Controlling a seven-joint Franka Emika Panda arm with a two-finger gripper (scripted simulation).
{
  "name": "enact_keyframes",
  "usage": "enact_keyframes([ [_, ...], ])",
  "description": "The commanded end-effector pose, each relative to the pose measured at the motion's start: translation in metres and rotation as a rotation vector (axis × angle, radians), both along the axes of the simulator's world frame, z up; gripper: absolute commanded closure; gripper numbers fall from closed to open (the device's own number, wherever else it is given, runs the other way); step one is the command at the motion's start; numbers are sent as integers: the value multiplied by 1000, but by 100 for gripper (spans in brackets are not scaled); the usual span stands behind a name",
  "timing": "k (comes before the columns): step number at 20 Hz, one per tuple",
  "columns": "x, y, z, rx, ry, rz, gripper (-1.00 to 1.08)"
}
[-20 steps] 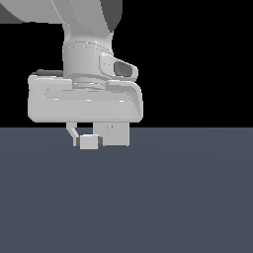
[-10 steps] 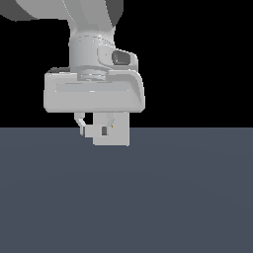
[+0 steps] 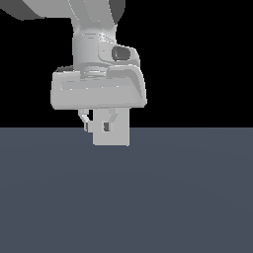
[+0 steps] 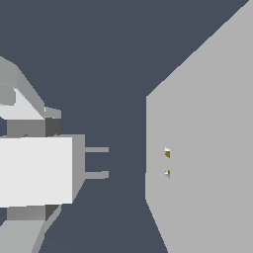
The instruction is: Plug the charger into the wall socket.
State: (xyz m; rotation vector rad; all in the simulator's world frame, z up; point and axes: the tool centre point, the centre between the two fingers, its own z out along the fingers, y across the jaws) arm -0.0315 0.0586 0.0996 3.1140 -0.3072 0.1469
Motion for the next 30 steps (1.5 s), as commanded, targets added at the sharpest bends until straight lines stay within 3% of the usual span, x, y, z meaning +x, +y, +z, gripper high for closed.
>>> enact_keyframes([
  [1, 0, 0, 1, 0, 0, -7, 108],
  [10, 5, -1, 0, 0, 0, -6, 108],
  [22, 42, -9, 0, 0, 1, -7, 108],
  [30, 49, -10, 0, 0, 1, -7, 108],
])
